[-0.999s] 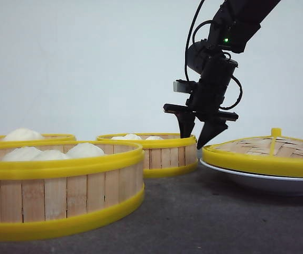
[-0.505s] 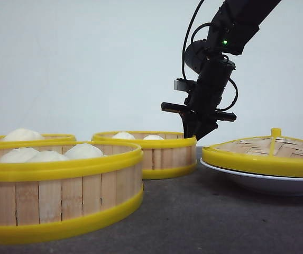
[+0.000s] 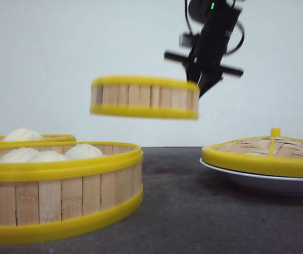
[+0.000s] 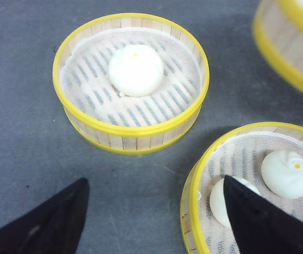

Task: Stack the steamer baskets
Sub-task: 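Lift the held basket with the right gripper and lower it onto the nearest basket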

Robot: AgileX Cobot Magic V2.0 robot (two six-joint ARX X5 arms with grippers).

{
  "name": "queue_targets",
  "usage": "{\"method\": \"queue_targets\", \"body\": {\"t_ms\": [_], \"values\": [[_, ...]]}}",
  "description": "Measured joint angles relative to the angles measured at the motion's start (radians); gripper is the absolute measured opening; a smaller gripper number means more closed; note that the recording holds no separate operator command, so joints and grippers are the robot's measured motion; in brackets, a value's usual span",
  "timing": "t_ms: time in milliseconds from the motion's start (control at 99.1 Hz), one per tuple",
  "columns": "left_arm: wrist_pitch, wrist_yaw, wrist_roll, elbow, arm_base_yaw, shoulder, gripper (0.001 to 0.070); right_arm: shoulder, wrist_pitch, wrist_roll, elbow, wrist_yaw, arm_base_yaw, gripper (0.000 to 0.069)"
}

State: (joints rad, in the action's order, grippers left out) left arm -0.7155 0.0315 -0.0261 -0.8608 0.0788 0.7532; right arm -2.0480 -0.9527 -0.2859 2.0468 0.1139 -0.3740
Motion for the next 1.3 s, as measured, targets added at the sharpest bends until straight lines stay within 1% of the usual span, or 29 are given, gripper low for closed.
{"method": "queue_targets", "body": {"t_ms": [151,313,434,646,767,878,1039,1100,1231,1302], "values": [[0.0,0.0,0.0,0.0,0.0,0.0,0.0493,0.112,-0.077,0.002,0.0,-0.002,-0.03,0.0028],[0.0,0.0,0.001,0.0,0.0,0.0,0.0493,0.222,-0.143,0.033,0.0,0.001,-0.087,0.0028],[0.0,0.0,0.001,0.0,0.0,0.0,0.0493,0.298,-0.139,0.06,-0.046,0.004,-0.134,0.0028],[0.0,0.0,0.008,0.0,0.0,0.0,0.0493,0.407,0.012,0.072,-0.291,0.006,-0.208,0.0028],[0.0,0.0,0.008,0.0,0.0,0.0,0.0493,0.411,0.067,0.074,-0.416,0.006,-0.242,0.0028],[0.0,0.0,0.008,0.0,0.0,0.0,0.0493,0.407,0.121,0.081,-0.497,0.002,-0.273,0.0028],[0.0,0.0,0.008,0.0,0.0,0.0,0.0493,0.406,0.261,0.081,-0.567,-0.001,-0.327,0.0028],[0.0,0.0,0.008,0.0,0.0,0.0,0.0493,0.405,0.28,0.08,-0.576,-0.008,-0.344,0.0028],[-0.008,0.0,0.008,0.0,0.0,0.0,0.0493,0.394,0.289,0.08,-0.577,-0.066,-0.381,0.0028],[-0.016,0.0,0.008,0.0,0.0,0.0,0.0493,0.38,0.301,0.08,-0.577,-0.074,-0.388,0.0028]]}}
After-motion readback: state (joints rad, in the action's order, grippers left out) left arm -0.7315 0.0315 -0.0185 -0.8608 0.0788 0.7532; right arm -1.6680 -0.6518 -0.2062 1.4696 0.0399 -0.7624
